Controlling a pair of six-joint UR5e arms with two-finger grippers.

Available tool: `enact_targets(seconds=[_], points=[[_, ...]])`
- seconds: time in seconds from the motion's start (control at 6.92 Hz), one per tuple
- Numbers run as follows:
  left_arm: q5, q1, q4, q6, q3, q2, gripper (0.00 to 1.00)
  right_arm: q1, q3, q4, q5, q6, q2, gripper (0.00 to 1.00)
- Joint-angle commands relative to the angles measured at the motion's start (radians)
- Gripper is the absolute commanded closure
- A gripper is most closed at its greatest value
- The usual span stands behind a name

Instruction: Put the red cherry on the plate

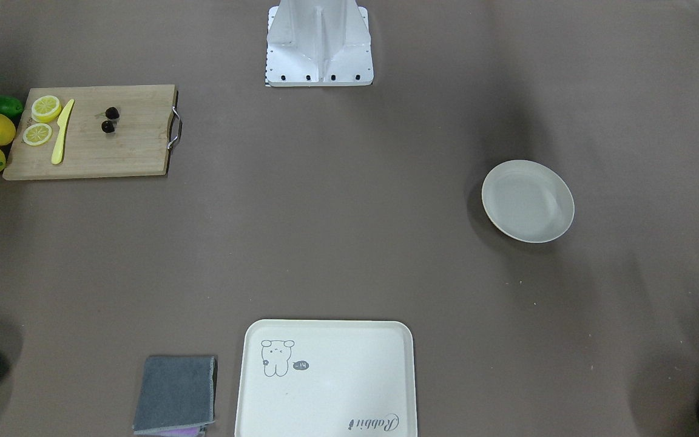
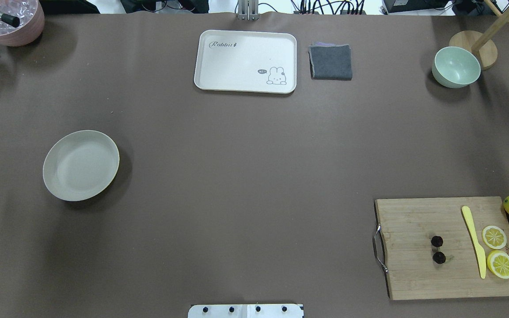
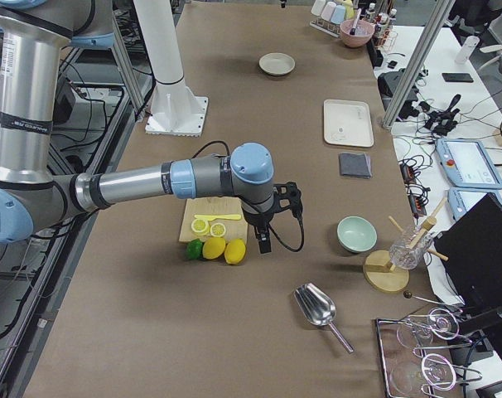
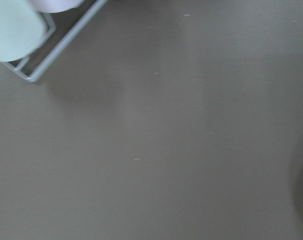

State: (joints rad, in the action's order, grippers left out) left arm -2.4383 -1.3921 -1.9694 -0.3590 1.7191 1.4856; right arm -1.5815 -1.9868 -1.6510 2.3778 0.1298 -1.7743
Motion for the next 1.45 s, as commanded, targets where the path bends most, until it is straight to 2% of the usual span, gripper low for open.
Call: enact_targets(seconds=[0.0, 0.14, 0.29, 0.43, 0.58, 1.01, 1.3], points=[[-0.018, 0.194, -0.035, -0.275, 0.097, 0.076, 0.02, -0.008, 0.000, -0.001, -0.012, -0.028, -0.005, 0.00], [0.078, 0.291, -0.131, -0.397, 0.097, 0.096, 0.02, -0.020, 0.000, -0.003, -0.014, -0.030, -0.002, 0.00], [0.222, 0.424, -0.191, -0.487, 0.088, 0.113, 0.02, -0.023, 0.000, -0.003, -0.015, -0.048, -0.002, 0.00], [0.235, 0.448, -0.206, -0.483, 0.053, 0.136, 0.02, -0.032, -0.001, -0.003, -0.022, -0.050, -0.004, 0.00], [0.234, 0.452, -0.276, -0.488, 0.028, 0.124, 0.02, -0.037, 0.000, -0.003, -0.022, -0.050, -0.004, 0.00], [0.232, 0.452, -0.609, -0.500, -0.125, 0.038, 0.02, -0.038, 0.002, -0.003, -0.022, -0.050, -0.002, 0.00], [0.234, 0.462, -0.799, -0.593, -0.241, 0.036, 0.02, -0.038, 0.002, -0.003, -0.022, -0.050, -0.001, 0.00]])
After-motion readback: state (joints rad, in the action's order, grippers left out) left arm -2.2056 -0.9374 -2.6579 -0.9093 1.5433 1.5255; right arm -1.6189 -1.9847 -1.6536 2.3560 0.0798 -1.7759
